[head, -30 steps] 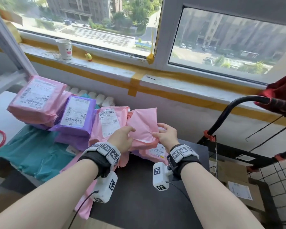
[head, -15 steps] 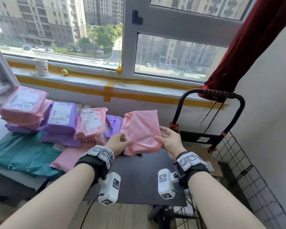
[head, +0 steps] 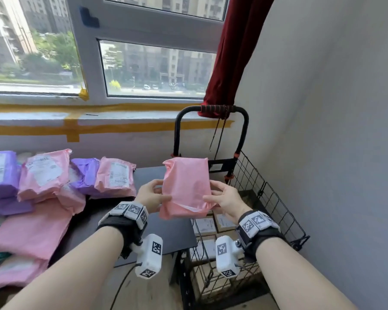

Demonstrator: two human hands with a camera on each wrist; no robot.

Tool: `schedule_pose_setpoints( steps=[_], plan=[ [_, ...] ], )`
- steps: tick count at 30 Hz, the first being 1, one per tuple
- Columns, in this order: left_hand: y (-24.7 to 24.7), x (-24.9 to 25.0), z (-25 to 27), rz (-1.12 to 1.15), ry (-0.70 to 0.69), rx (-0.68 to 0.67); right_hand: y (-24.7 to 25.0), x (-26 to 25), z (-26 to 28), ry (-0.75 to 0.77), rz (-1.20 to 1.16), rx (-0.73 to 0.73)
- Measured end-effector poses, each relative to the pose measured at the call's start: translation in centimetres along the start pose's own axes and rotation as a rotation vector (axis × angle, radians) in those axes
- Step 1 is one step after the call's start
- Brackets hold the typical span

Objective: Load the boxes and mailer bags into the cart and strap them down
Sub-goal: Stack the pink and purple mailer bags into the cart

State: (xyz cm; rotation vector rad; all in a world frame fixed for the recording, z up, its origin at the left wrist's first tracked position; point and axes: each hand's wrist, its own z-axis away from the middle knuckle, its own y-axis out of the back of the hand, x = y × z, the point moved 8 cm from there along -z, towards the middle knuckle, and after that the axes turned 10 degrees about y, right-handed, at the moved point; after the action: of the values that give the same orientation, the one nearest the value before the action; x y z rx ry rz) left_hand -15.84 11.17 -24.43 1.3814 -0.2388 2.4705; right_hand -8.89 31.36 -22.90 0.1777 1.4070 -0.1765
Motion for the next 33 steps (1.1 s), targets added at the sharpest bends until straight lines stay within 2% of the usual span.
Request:
schedule_pose_setpoints(
  steps=[5, 10, 17, 24, 33],
  plan=[
    [-7.0, 0.4, -3.1, -0.036, 0.005, -0.02, 7.8, 1.8, -1.9, -0.029, 0.06, 0.045],
    [-14.3, -0.4, -8.0, -0.044, 0.016, 0.036, 15.8, 5.1, -6.0, -0.085, 0.049, 0.029],
    [-22.1, -5.5, -15.0, 0.036, 0.181, 0.155, 23.5, 11.5, -12.7, -0.219, 0.139, -0.1],
    [-22.9, -7.6, -22.1, 0.029, 0.26, 0.256, 24.6, 18.0, -20.1, -0.333, 0.19, -0.203],
    [-17.3, -8.6, -34.0, 0.038, 0.277, 0.451, 19.9, 25.4, -31.8, -0.444, 0.204, -0.26]
  ],
)
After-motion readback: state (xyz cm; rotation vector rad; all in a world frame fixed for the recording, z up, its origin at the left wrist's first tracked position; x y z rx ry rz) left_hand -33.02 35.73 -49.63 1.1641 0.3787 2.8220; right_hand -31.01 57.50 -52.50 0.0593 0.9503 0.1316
